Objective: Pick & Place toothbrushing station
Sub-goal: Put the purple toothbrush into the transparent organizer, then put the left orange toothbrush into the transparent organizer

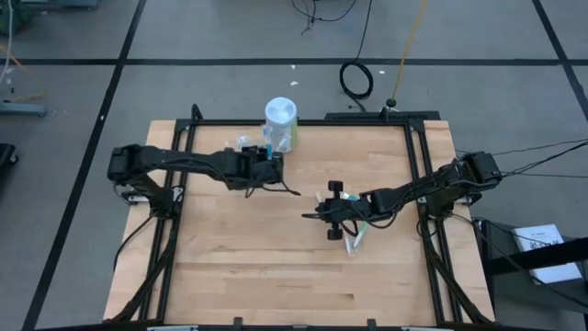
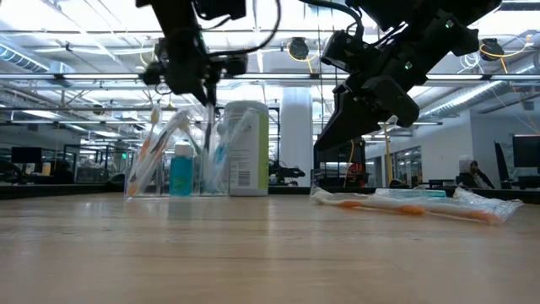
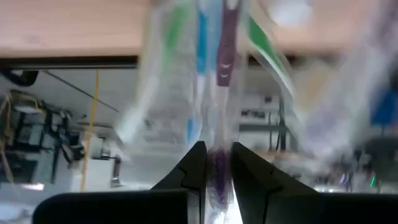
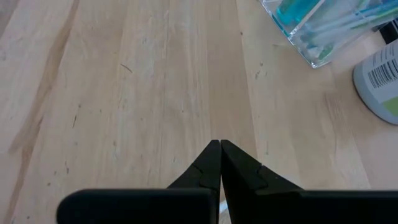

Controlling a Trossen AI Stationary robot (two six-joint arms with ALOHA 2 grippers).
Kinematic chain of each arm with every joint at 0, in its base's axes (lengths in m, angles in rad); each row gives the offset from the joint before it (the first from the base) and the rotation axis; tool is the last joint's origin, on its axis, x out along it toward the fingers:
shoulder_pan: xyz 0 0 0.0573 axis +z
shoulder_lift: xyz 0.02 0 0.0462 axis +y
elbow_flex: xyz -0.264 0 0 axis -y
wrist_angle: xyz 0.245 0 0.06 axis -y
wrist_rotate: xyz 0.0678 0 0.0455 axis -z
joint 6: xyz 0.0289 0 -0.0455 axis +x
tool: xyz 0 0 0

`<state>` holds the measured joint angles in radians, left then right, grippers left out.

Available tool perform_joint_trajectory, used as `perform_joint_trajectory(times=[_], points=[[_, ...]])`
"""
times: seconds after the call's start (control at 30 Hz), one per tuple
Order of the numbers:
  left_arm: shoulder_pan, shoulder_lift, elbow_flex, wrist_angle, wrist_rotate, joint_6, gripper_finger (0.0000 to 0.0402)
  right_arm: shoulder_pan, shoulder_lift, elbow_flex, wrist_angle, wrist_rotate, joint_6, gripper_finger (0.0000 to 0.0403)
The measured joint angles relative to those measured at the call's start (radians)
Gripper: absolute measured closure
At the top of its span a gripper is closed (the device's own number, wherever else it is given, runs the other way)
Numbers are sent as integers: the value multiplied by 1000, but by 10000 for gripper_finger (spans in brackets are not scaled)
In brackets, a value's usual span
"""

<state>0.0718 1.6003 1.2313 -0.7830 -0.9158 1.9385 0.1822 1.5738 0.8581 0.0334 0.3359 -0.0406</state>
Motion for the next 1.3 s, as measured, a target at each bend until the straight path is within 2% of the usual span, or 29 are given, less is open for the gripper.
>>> perform_joint_trajectory(times=[0.13, 0.23, 0.5, 0.67, 0.9, 0.97, 1.07, 1.2, 1.3], points=[[8, 59, 0, 64, 33, -170, 348, 0, 0, 0, 0, 0, 1, 399], [8, 98, 0, 87, -36, -234, 332, 0, 0, 0, 0, 0, 0, 399], [7, 115, 0, 92, -79, -335, 241, 0, 0, 0, -1, -1, -1, 399], [-5, 86, 3, 136, -132, -373, 203, 1, 0, 0, -1, -1, -1, 398], [-16, -33, 3, 249, -128, -470, 192, 1, -27, 0, -108, 0, 80, 398], [-17, -75, 3, 279, -79, -621, 192, -2, -54, 1, -169, 1, 113, 397], [-10, -127, 3, 290, 94, -971, 192, -8, -115, -1, -315, 0, 224, 389], [22, -162, 3, 303, 372, -1619, 192, -11, -179, 0, -457, -19, 460, 370], [45, -160, 3, 300, 530, -2043, 192, -11, -190, -1, -504, -49, 552, 350]])
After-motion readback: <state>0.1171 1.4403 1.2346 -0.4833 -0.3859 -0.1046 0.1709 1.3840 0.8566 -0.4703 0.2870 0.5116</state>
